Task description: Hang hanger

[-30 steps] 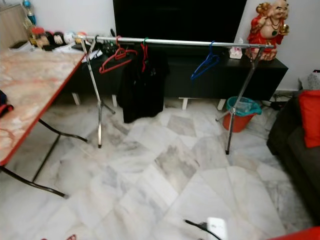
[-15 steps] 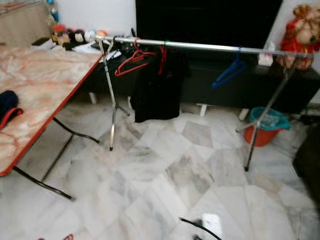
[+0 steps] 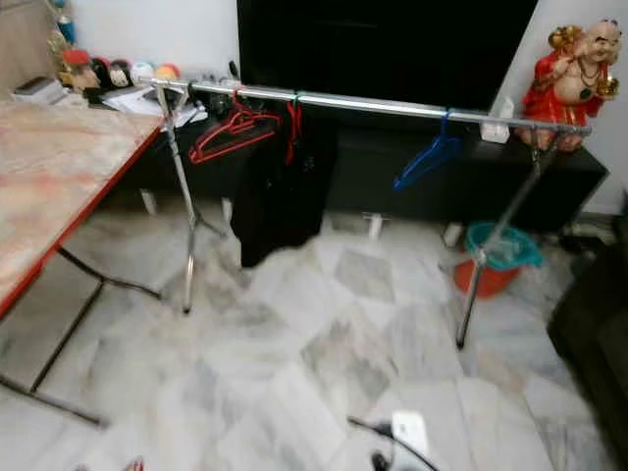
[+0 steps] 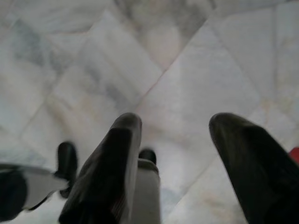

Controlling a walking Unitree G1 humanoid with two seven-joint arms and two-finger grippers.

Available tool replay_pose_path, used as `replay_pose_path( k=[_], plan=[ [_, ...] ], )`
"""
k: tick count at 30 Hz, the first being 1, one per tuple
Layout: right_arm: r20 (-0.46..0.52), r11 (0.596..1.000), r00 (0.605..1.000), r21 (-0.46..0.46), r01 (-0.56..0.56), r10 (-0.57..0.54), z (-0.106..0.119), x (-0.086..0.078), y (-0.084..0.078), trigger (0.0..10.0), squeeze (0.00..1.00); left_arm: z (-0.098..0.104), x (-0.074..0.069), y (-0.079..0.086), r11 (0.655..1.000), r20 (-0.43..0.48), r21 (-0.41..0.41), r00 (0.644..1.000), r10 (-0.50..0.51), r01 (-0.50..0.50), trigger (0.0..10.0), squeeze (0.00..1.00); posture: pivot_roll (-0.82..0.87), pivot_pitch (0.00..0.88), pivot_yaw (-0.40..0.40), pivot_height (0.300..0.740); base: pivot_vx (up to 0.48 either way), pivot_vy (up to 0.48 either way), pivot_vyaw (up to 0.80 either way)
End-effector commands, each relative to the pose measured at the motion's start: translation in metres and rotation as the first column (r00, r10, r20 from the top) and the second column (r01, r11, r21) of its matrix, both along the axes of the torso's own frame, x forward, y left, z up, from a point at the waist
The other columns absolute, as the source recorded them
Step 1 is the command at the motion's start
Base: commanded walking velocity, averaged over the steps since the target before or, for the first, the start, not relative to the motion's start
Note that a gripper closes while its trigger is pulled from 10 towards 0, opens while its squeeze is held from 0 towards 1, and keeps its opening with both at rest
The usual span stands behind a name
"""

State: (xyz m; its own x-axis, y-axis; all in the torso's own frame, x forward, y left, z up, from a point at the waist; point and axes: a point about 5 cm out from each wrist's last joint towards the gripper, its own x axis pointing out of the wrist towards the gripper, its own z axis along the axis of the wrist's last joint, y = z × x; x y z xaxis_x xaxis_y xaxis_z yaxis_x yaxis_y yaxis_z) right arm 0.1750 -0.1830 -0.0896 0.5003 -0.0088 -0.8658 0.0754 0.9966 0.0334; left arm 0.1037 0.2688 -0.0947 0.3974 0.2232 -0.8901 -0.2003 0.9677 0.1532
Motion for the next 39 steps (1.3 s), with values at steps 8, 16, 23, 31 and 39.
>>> replay_pose_path(
  k=[8, 16, 23, 31, 39],
  plan=[
    [-0.013, 0.999, 1.0, -0.035, -0.01, 0.009, 0.0, -0.004, -0.012, 10.0, 0.0, -0.003, -0.003, -0.006, 1.0, -0.01, -0.017, 1.0, 0.002, -0.002, 10.0, 0.0, 0.12, 0.0, -0.068, 0.74, 0.27, 0.0, 0.0],
    [-0.011, 0.999, 1.0, -0.036, -0.008, 0.007, 0.0, -0.005, -0.013, 10.0, 0.0, -0.002, -0.01, 0.0, 1.0, -0.024, -0.013, 1.0, 0.004, -0.005, 10.0, 0.0, 0.12, 0.0, -0.065, 0.74, 0.271, 0.0, 0.0],
    [-0.012, 0.999, 1.0, -0.035, -0.013, 0.013, -0.001, -0.005, -0.012, 10.0, 0.0, -0.003, -0.01, -0.001, 1.0, -0.026, -0.012, 1.0, 0.002, -0.002, 10.0, 0.0, 0.12, 0.0, -0.065, 0.74, 0.272, 0.0, 0.0],
    [-0.013, 0.999, 1.0, -0.034, -0.021, 0.021, -0.001, -0.006, -0.012, 10.0, 0.0, -0.004, -0.008, -0.007, 1.0, -0.025, -0.018, 1.0, -0.01, 0.009, 10.0, 0.0, 0.12, 0.0, -0.064, 0.74, 0.27, 0.0, 0.0],
    [-0.016, 0.999, 1.0, -0.037, -0.026, 0.025, -0.002, -0.007, -0.012, 10.0, 0.0, -0.004, -0.008, -0.007, 1.0, -0.026, -0.015, 1.0, -0.018, 0.018, 10.0, 0.0, 0.12, 0.0, -0.066, 0.74, 0.27, 0.0, 0.0]
  ],
)
